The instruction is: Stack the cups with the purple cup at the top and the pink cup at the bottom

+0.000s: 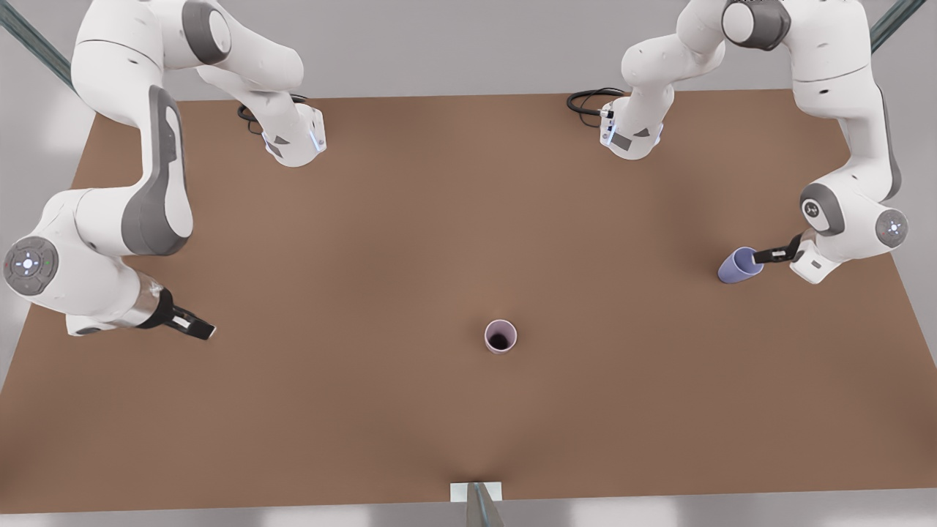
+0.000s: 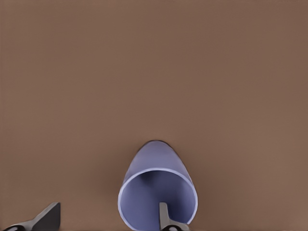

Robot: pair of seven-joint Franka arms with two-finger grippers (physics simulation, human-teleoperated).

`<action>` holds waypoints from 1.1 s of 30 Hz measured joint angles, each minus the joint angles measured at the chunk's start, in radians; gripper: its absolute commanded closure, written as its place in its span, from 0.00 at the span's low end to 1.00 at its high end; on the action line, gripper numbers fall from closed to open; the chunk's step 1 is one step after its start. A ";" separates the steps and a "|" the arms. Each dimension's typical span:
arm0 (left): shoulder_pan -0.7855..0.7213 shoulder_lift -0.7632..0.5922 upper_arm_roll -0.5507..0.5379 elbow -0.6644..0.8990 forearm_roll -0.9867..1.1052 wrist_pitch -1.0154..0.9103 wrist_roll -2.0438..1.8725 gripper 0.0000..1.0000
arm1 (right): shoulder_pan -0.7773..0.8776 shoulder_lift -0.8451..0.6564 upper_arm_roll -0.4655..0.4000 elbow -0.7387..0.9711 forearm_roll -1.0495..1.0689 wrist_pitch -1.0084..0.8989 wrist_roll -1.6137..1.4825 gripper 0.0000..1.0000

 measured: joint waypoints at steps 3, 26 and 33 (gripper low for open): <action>0.002 0.009 0.000 -0.033 0.000 0.039 0.010 0.00 | -0.008 0.010 0.000 0.000 -0.032 -0.005 -0.131 0.00; 0.010 0.036 -0.009 -0.059 -0.067 0.125 0.028 0.79 | -0.021 0.006 -0.007 0.000 -0.046 -0.071 -0.537 0.00; -0.246 0.009 -0.062 0.167 -0.118 0.024 -0.007 0.79 | -0.026 0.015 -0.009 0.002 -0.037 -0.061 -0.508 0.00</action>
